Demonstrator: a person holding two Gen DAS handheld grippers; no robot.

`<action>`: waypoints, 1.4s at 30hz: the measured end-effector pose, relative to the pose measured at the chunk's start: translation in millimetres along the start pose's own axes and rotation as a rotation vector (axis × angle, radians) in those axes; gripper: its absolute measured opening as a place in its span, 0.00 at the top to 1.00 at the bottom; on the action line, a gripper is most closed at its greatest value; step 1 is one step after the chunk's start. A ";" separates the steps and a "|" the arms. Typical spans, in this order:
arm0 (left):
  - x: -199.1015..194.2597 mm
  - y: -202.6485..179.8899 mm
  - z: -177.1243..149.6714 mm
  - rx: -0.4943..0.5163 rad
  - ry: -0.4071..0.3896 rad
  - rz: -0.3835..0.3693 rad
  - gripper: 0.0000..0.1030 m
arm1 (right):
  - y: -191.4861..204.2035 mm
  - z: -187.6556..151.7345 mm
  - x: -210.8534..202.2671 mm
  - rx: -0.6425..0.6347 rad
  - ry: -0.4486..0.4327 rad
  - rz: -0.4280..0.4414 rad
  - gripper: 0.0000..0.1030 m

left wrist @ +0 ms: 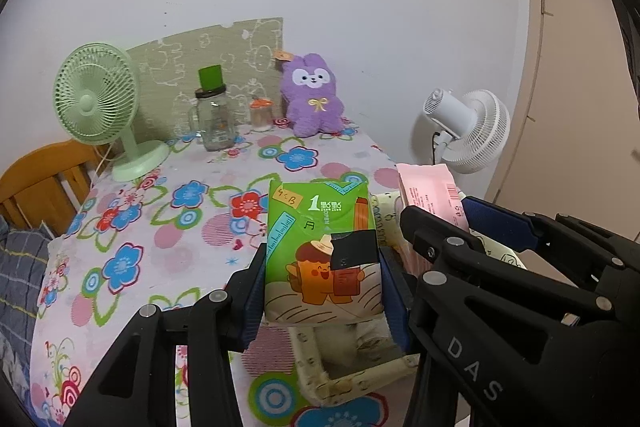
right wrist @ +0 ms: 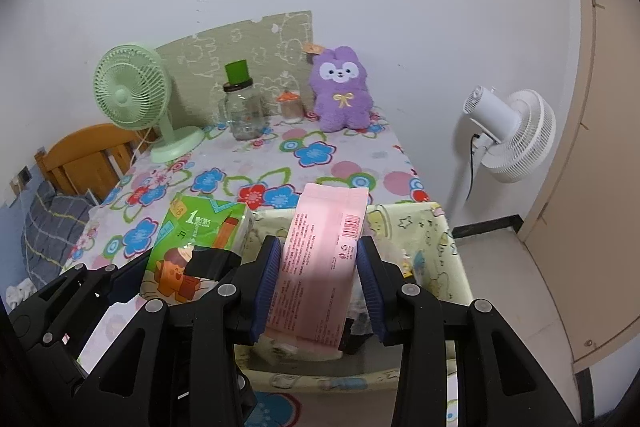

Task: Organize soft objects
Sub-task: 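Carry the green pack with the left tool while the right tool carries the pink packet to the box, then open the left tool inside the box while the right tool releases the pink packet there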

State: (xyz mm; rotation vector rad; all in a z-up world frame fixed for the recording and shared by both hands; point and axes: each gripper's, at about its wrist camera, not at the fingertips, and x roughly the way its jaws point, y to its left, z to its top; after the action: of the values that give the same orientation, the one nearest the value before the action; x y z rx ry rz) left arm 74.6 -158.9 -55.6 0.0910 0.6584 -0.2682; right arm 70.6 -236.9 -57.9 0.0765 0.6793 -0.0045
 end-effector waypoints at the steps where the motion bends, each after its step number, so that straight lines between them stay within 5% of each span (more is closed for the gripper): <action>1: 2.7 -1.4 0.4 0.003 0.003 -0.005 0.49 | -3.0 -0.3 1.5 0.003 0.002 -0.004 0.59; 16: 38.6 -23.6 0.2 0.036 0.072 -0.066 0.48 | -37.4 -6.2 25.0 0.053 0.050 -0.045 0.59; 18: 42.7 -26.2 0.3 0.043 0.081 -0.071 0.43 | -40.6 -7.4 27.6 0.059 0.056 -0.048 0.59; 20: 46.2 -27.7 0.3 0.045 0.088 -0.072 0.24 | -43.1 -8.1 30.6 0.064 0.063 -0.047 0.59; 42: 50.6 -18.0 -1.5 0.071 0.117 -0.019 0.13 | -30.7 -8.0 49.9 0.044 0.077 0.014 0.57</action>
State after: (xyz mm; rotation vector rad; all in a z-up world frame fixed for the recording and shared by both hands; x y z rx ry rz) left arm 107.1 -186.9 -87.9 0.1695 0.7667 -0.3057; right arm 103.5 -265.9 -97.6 0.1239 0.7556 -0.0031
